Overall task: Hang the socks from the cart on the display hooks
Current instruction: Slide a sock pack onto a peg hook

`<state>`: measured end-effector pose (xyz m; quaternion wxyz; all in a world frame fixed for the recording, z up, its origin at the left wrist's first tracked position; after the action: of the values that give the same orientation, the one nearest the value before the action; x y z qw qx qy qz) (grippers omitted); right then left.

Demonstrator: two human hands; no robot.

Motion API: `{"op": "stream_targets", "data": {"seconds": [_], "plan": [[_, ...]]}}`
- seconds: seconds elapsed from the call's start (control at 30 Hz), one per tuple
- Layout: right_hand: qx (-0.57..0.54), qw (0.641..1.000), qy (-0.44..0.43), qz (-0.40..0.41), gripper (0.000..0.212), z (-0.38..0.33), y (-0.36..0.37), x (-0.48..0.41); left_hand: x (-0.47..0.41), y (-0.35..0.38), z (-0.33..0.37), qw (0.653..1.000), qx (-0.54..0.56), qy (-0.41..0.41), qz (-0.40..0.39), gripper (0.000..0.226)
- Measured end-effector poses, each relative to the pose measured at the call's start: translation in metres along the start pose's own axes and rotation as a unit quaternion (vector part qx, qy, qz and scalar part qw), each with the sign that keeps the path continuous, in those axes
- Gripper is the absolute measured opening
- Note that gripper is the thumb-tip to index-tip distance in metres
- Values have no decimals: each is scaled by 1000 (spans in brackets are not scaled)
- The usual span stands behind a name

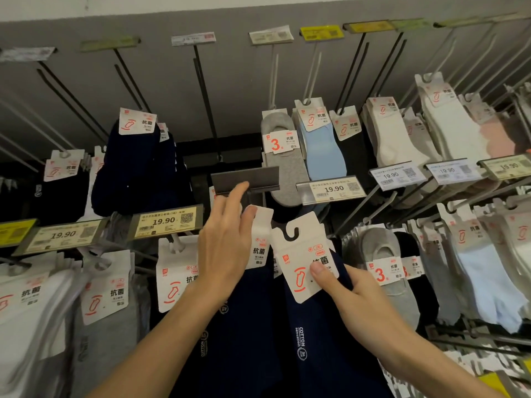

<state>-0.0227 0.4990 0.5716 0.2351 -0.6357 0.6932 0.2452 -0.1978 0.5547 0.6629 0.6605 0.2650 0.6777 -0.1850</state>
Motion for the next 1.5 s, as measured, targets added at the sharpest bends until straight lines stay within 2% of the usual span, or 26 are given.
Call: {"op": "stream_targets", "data": {"seconds": [0.13,0.2,0.3,0.5,0.6,0.73,0.83,0.93,1.03,1.1,1.17,1.23,1.3,1.37,1.43,1.5], "plan": [[-3,1000,-3,-6,37,1,3,0,-4,2,1,995,61,-72,-32,41],[-9,1000,-4,-7,31,1,1,-1,0,4,0,991,76,-96,-51,52],[-26,1000,10,-10,25,-2,0,0,11,8,3,988,80,-115,-64,67],[-32,999,-21,24,17,-6,-1,-3,23,-1,6,980,98,-124,-118,75],[-34,998,-16,41,14,-4,1,-9,45,-15,7,977,51,-108,-175,78],[-46,998,9,38,15,-5,8,-21,66,-14,-1,974,-2,-93,-206,60],[-42,999,-3,25,15,-7,20,-27,63,-7,-5,968,-52,-91,-228,63],[-34,999,-21,8,20,-6,31,-33,58,-2,-6,943,-146,-81,-288,73],[-19,999,-36,11,26,-4,36,-38,52,-4,-8,929,-157,-78,-327,64],[-23,999,-39,1,24,-1,37,-41,46,-15,-6,946,-81,-99,-297,44],[-22,999,-43,-10,22,-1,39,-44,39,-27,-5,958,31,-162,-232,32],[-21,998,-52,-13,19,0,43,-48,30,-32,-7,927,167,-278,-188,29],[-12,997,-72,-5,17,-1,47,-53,22,-32,-8,896,232,-336,-176,21],[2,996,-94,-1,16,-3,52,-55,18,-34,-2,907,239,-302,-171,19],[8,992,-125,-8,21,-5,55,-55,16,-36,4,929,232,-252,-143,35],[36,985,-170,-11,36,-5,56,-55,16,-34,5,943,227,-213,-116,47]]}}
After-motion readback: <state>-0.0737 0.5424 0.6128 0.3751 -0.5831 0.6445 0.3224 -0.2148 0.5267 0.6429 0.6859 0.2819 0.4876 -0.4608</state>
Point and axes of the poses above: each hand's wrist, its own x-axis away from the middle knuckle, its own y-axis out of the palm, z = x × y, the point moved 1 cm from there along -x, towards the middle knuckle, and after that the axes turned 4 degrees about z, right-handed, at the moved point
